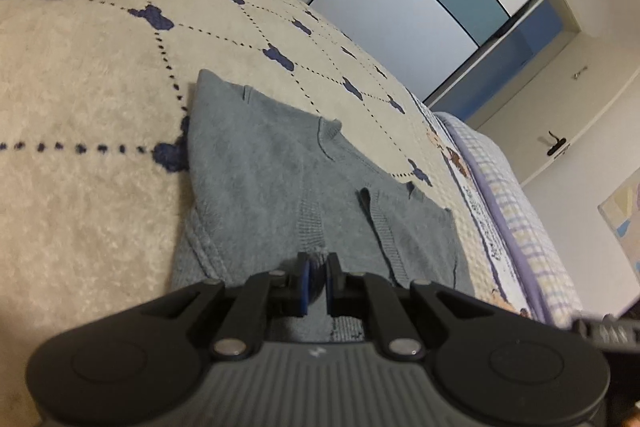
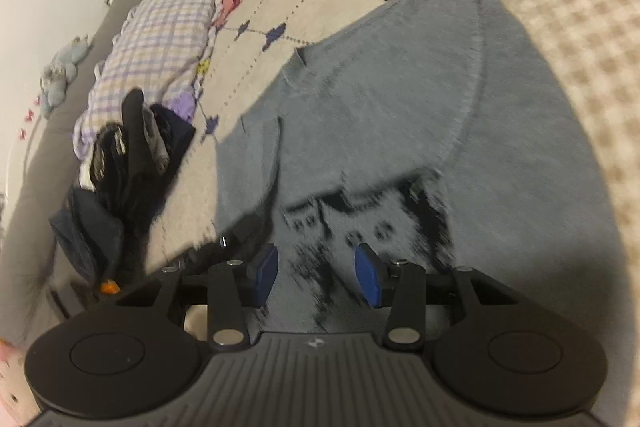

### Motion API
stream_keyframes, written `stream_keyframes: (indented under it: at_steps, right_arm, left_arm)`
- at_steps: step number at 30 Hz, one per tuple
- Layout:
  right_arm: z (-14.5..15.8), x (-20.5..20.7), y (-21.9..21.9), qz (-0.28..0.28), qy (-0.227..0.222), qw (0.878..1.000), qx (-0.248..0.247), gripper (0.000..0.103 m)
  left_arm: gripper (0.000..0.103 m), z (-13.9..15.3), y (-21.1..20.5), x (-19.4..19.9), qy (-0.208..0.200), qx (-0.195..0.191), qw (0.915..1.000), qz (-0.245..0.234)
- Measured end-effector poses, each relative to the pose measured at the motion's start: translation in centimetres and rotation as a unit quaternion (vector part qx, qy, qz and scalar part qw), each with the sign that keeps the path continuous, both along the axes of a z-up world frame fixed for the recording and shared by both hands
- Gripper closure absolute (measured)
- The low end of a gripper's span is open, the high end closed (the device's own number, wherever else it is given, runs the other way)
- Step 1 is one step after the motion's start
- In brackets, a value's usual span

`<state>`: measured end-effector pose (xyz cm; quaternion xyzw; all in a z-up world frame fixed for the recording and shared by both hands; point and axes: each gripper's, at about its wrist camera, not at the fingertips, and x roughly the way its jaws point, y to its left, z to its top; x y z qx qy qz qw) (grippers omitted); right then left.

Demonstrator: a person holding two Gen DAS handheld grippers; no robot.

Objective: Fold clothes
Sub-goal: 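Hold the side edge with the left gripper while the right gripper grasps beside it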

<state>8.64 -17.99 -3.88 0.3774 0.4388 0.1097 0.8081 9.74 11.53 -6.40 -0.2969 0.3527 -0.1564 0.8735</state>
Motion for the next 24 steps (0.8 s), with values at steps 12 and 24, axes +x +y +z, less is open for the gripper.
stream_keyframes:
  at_steps: [12, 24]
  right_arm:
    - [-1.2, 8.8, 4.8, 0.021, 0.023, 0.999, 0.033, 0.057]
    - [-2.2, 13.2, 6.8, 0.012, -0.006, 1.0, 0.017, 0.099]
  left_arm:
    - [0.097, 0.1, 1.0, 0.6, 0.022, -0.044, 0.9986, -0.019]
    - [0.097, 0.6, 1.5, 0.8, 0.015, -0.092, 0.9951, -0.034]
